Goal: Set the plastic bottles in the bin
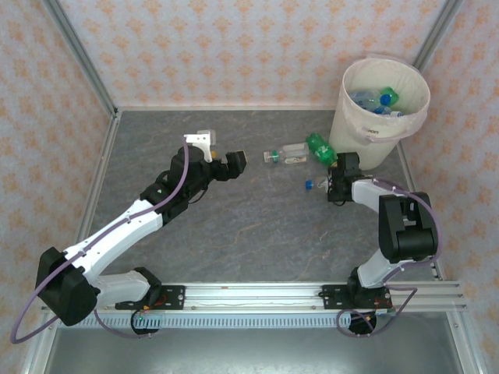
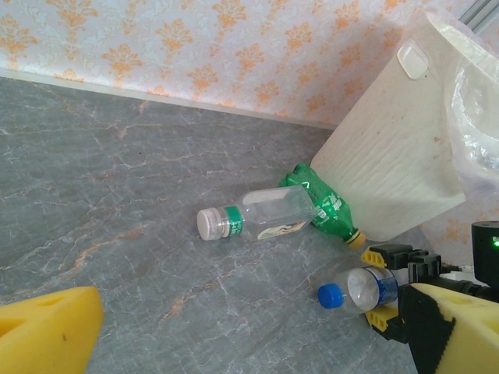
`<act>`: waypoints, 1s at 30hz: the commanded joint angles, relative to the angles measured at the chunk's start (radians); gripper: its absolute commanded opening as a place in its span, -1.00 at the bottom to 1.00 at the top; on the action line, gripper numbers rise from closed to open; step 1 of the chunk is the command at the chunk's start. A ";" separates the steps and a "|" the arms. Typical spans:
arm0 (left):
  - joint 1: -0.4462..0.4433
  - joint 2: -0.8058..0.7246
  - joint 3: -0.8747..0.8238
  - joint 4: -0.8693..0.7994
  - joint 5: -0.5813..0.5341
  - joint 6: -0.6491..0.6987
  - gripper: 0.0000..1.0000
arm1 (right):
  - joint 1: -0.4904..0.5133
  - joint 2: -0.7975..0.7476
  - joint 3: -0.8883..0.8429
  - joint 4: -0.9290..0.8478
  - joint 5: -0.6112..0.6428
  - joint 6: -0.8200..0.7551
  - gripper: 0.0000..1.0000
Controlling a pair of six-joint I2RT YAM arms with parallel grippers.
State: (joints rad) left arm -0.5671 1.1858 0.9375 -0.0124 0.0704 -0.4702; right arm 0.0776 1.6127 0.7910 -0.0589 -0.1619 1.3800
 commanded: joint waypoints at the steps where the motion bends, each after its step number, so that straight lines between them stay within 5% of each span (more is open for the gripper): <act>1: 0.007 -0.032 -0.008 -0.025 -0.001 0.015 0.98 | -0.008 -0.017 -0.007 -0.073 0.047 -0.043 0.25; 6: 0.007 -0.041 -0.017 -0.029 -0.006 0.013 0.98 | -0.009 -0.076 -0.037 -0.080 0.067 -0.061 0.03; 19: 0.007 0.005 0.012 -0.006 0.046 0.020 0.99 | -0.009 -0.463 -0.041 -0.297 0.253 -0.196 -0.03; 30: 0.007 0.050 0.092 0.018 0.093 0.039 0.98 | -0.009 -0.726 0.228 -0.476 0.467 -0.344 -0.04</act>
State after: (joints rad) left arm -0.5667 1.2331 0.9806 -0.0185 0.1356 -0.4606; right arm 0.0746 0.9070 0.9268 -0.4633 0.1913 1.1049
